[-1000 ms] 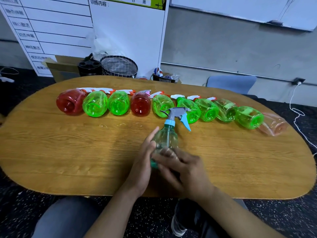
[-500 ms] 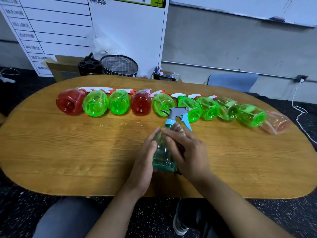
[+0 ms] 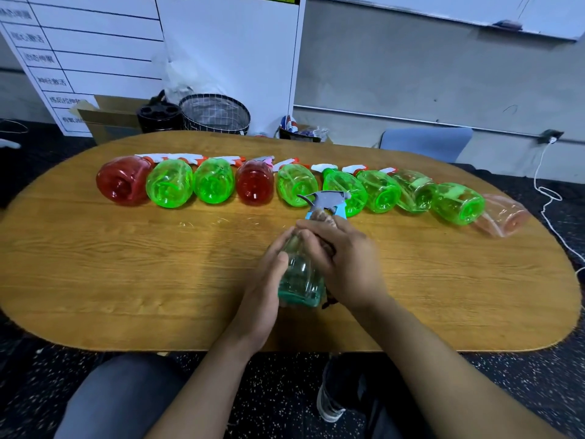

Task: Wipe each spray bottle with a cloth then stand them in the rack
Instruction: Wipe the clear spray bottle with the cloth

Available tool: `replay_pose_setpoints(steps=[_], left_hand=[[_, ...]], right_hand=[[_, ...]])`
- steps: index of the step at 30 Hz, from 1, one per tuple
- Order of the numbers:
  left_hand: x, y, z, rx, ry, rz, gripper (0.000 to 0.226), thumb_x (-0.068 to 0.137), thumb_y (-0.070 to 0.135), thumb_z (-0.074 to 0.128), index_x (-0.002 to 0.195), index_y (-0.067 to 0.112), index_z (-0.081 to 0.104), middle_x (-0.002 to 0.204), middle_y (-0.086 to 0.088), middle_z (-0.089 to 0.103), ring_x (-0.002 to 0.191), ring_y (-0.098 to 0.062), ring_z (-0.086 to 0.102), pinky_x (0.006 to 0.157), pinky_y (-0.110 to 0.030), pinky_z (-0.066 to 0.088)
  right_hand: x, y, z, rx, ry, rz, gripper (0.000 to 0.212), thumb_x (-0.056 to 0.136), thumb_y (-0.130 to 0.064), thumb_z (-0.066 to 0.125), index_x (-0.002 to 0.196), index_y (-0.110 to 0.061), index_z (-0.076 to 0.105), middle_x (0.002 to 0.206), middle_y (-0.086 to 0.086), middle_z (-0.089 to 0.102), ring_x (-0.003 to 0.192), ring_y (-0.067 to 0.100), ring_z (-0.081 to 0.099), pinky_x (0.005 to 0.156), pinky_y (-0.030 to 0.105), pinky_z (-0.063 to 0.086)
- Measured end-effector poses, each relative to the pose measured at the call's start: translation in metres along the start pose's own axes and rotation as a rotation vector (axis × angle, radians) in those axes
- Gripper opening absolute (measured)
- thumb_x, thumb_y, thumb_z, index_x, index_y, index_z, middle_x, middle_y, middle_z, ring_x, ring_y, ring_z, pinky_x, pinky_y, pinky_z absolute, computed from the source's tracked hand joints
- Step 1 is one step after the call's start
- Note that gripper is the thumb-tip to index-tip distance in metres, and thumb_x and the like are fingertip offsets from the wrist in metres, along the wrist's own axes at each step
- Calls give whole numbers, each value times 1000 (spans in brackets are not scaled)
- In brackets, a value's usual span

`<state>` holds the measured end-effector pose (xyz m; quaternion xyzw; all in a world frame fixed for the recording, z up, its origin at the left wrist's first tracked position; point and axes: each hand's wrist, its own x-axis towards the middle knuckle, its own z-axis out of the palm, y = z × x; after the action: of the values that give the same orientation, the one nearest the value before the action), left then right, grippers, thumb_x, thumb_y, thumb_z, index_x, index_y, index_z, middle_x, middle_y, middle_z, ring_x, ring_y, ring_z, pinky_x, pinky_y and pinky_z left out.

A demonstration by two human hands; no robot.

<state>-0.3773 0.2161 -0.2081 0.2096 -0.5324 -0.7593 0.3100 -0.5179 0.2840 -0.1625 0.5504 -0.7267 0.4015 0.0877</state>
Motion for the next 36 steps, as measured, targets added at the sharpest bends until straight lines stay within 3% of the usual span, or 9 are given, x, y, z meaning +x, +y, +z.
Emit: replay_pose_setpoints(steps=[4,7,9,12,17,26,31,34,36], left_hand=[[-2,4,2,0,-22,25,41,107,47,48,148,49,54,152,4,62,137,-26,62,107,-63,51],[-3,7,0,43,-11,30,83,83,66,80,154,45,45,149,3,64,136,-25,64,103,-51,56],[-1,7,-1,42,-8,28,96,75,60,91,156,44,43,148,4,64,136,-23,64,108,-52,54],[0,7,0,-4,-4,33,78,86,42,81,154,46,44,145,2,67,132,-27,66,102,-61,56],[-1,8,1,-86,5,0,63,97,34,59,155,50,42,145,4,67,127,-28,69,81,-48,63],[0,-2,-1,-26,-14,41,48,104,35,45,147,56,52,157,6,57,142,-24,58,107,-53,51],[3,-1,-2,14,27,72,47,107,39,42,154,43,48,153,3,62,141,-21,59,114,-49,46],[2,1,-1,17,23,40,47,106,41,41,152,47,47,149,7,65,135,-21,64,96,-39,58],[1,0,-1,27,26,34,47,105,43,42,151,52,49,151,7,62,134,-26,64,88,-47,61]], right_hand=[[7,-1,-3,120,-6,70,32,102,-42,57,120,-27,79,107,-7,75,94,8,69,78,37,57],[0,-1,-9,323,91,168,26,102,-31,61,119,-23,79,107,-10,75,101,6,68,86,26,53],[-4,0,-13,340,158,188,26,103,-27,60,120,-20,78,109,-8,75,103,5,68,87,19,50],[-8,2,-16,306,211,188,25,104,-24,60,121,-18,77,112,-6,74,107,1,67,88,14,46],[-10,2,-16,231,180,118,24,104,-29,62,120,-18,76,110,-7,73,104,1,67,87,17,48],[-18,-9,2,137,60,71,32,105,-43,56,129,-30,74,108,-3,68,93,11,67,76,36,56],[-47,-5,0,106,-59,-257,32,106,-33,62,137,-30,68,107,1,59,79,16,62,65,36,58],[-41,5,-3,12,-66,-342,32,108,-36,60,139,-33,66,104,5,61,74,19,63,58,39,57],[-28,6,-5,1,-60,-273,32,109,-38,56,138,-34,66,104,4,61,74,20,64,58,40,57]])
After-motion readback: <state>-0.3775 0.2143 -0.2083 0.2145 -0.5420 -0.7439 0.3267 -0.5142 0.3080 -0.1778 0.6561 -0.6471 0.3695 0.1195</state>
